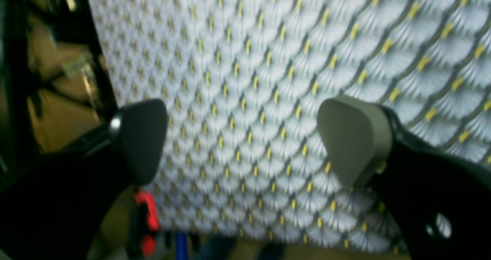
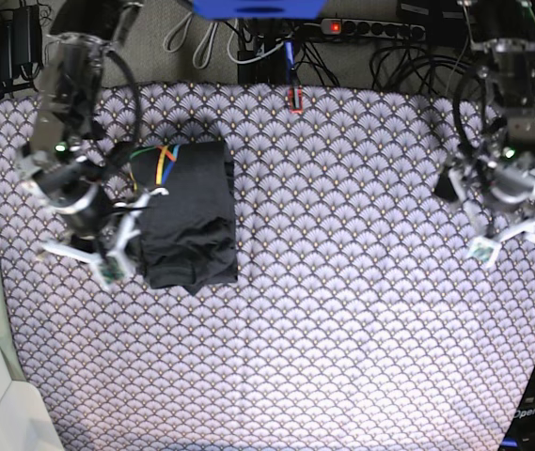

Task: Fold the T-shirt properly
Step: 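Press and square the bundle's edge with the right gripper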

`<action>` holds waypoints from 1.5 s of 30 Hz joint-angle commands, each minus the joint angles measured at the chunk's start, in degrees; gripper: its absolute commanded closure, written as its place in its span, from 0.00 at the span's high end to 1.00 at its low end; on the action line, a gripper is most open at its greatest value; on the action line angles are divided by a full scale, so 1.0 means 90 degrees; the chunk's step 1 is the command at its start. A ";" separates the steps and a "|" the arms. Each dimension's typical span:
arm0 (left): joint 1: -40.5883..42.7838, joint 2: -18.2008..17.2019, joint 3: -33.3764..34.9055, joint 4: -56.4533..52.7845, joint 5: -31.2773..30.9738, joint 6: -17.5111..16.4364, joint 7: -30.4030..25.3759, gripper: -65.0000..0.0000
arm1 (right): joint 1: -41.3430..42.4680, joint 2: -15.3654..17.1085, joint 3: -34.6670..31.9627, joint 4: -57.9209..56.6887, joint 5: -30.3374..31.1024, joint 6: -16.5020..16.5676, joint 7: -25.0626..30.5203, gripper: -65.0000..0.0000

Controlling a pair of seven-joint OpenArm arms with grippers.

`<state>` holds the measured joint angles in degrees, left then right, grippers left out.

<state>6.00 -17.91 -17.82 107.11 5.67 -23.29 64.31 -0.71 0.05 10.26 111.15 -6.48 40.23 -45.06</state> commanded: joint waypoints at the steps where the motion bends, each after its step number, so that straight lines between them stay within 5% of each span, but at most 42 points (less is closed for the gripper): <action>1: 0.0061 -0.0037 -0.0242 0.0187 0.0049 0.0063 0.0009 1.00 | 0.0142 0.0009 -0.0041 0.0031 0.0002 -0.0025 0.0088 0.07; 6: 0.0608 0.0051 -0.1170 0.0187 -0.0029 0.0004 -0.0030 1.00 | 0.0396 -0.0040 -0.0500 -0.0829 0.0002 -0.0025 0.0108 0.00; 11: 0.0979 0.0051 -0.1863 0.0167 -0.0498 -0.0650 0.0009 1.00 | 0.0572 -0.0050 -0.1038 -0.1532 0.0012 -0.0025 0.0235 0.00; 19: 0.1282 0.0393 -0.2557 0.0245 -0.0420 -0.0738 0.0009 1.00 | 0.1285 -0.0030 -0.1340 -0.2929 0.0012 -0.0025 0.0694 0.00; 32: 0.1722 0.0393 -0.2586 0.0226 -0.0498 -0.0758 -0.0059 1.00 | 0.2555 0.0223 -0.1331 -0.5039 0.0002 -0.0025 0.1426 0.00; 45: 0.1770 0.0393 -0.1941 0.0177 -0.0489 -0.0758 0.0009 1.00 | 0.1217 0.0419 -0.1311 -0.1493 0.0002 -0.0025 0.0430 0.00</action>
<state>21.98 -13.58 -34.98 107.94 1.26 -30.26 64.40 9.21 3.27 -1.80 96.68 -7.03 40.05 -42.11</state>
